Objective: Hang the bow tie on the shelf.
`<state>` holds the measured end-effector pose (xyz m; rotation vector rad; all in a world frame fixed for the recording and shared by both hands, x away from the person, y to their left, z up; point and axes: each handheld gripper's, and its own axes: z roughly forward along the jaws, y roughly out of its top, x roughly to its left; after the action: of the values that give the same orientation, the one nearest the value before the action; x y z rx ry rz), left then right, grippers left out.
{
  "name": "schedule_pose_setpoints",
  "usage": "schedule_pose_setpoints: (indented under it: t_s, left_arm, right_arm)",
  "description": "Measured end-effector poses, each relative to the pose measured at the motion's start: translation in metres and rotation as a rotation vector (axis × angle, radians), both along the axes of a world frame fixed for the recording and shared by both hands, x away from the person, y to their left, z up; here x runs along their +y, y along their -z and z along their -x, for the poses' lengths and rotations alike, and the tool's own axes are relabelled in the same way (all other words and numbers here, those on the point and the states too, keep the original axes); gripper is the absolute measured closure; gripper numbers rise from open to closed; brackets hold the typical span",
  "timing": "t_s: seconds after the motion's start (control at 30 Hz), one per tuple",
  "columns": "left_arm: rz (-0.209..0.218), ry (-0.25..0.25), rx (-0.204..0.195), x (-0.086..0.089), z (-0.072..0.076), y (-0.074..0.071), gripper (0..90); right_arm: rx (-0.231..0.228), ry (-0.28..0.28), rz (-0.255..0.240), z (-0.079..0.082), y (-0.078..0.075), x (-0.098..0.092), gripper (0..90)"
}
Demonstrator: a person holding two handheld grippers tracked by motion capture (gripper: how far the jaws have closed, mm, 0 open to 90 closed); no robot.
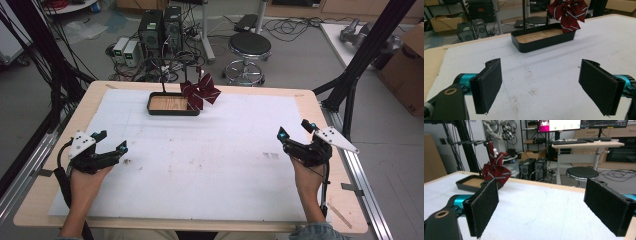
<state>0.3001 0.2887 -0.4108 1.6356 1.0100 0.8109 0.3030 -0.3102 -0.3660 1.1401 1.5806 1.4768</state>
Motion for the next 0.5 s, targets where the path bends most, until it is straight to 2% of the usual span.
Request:
schedule_pose_setpoints:
  t_s: [0.27,0.5]
  left_arm:
    - [-0.001,-0.001,0.002,-0.001,0.001,0.0,19.1]
    - [-0.006,-0.008,0.003,0.0,0.001,0.001,19.1]
  right_arm:
    - [0.016,-0.003,-0.005,0.017,0.026,0.002,11.6]
    - [0.067,0.013,-0.029,0.024,0.048,0.0,11.6]
